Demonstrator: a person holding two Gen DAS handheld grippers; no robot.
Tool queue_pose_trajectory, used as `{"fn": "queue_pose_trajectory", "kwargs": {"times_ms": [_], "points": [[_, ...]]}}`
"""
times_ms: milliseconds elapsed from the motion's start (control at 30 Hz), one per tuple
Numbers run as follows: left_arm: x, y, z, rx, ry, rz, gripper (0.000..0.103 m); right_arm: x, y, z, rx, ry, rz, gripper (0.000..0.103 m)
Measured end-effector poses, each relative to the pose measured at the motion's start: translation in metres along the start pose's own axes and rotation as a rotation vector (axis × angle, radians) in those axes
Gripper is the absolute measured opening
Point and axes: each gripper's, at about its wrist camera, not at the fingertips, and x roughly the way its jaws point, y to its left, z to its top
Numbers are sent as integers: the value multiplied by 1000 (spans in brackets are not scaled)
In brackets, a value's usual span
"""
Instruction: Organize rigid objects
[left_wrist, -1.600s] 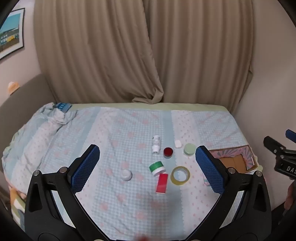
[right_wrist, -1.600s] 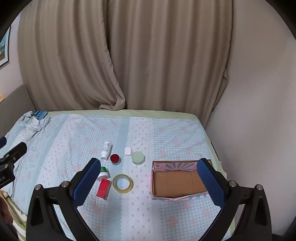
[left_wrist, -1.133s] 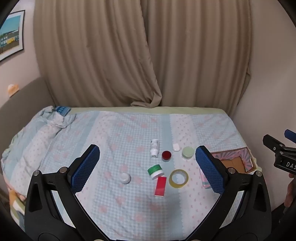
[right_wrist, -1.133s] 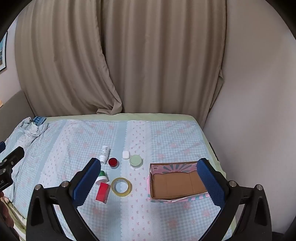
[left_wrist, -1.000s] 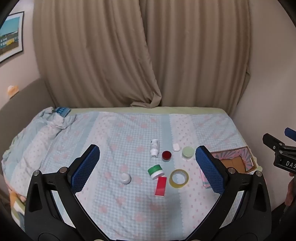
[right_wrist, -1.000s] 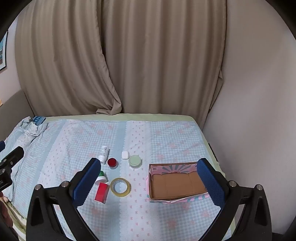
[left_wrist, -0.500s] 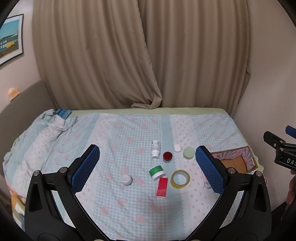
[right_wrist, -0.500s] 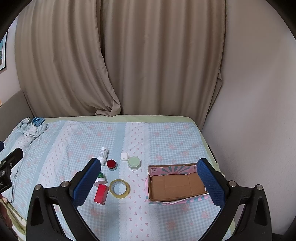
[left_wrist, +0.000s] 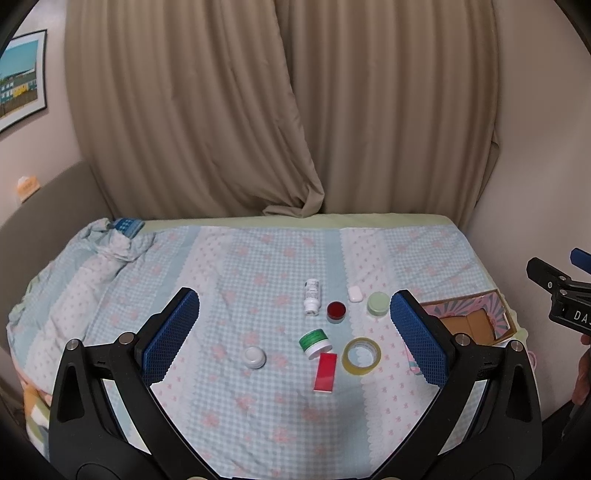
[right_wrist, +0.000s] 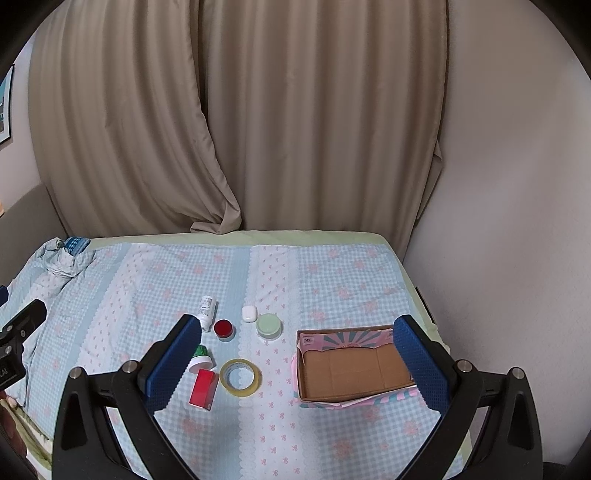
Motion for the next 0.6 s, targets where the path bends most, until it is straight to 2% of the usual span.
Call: {"fn": "queue_pose_trajectory", "kwargs": {"times_ms": [600], "points": [[0, -1, 0, -2, -1, -3, 103, -7, 5, -4, -5, -9, -3, 103]]}}
